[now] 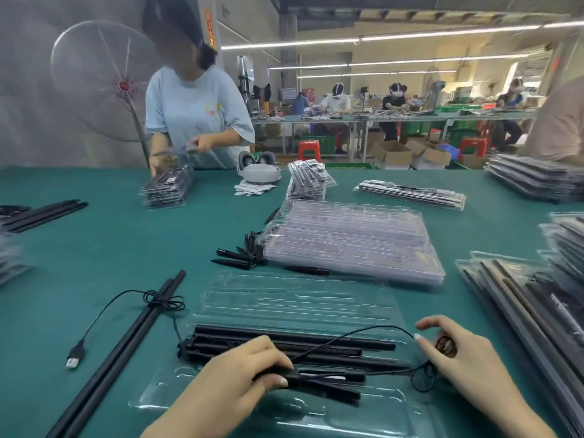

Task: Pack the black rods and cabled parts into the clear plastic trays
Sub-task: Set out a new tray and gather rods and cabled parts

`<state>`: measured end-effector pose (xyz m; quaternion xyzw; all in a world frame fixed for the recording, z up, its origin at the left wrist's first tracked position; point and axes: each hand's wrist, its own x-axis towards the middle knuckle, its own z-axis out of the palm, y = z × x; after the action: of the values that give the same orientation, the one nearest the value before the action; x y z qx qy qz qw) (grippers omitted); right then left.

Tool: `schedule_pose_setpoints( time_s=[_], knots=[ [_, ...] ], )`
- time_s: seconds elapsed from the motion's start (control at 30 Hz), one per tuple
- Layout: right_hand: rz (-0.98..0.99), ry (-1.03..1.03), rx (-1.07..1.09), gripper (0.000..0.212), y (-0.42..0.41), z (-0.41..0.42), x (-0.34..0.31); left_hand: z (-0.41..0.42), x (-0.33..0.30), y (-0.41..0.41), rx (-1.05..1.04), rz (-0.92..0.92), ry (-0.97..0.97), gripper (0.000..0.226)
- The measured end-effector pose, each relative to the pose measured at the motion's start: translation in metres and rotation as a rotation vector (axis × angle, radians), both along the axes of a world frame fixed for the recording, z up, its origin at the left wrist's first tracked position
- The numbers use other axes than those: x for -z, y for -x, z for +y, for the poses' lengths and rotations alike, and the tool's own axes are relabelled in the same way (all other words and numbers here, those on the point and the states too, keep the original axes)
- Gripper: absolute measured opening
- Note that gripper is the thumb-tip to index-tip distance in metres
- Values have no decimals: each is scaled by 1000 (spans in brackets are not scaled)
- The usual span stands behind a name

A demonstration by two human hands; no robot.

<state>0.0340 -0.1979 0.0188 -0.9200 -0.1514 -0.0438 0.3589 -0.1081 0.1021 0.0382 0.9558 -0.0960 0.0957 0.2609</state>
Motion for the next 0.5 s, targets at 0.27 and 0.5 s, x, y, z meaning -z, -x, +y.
schedule_pose_setpoints(
  time_s=[0.27,0.5],
  knots=[
    [15,38,14,16,2,0,0,-1,24,0,39,61,47,25],
    [40,54,9,15,-2,-4,0,-5,25,4,8,30,124,19]
  ],
)
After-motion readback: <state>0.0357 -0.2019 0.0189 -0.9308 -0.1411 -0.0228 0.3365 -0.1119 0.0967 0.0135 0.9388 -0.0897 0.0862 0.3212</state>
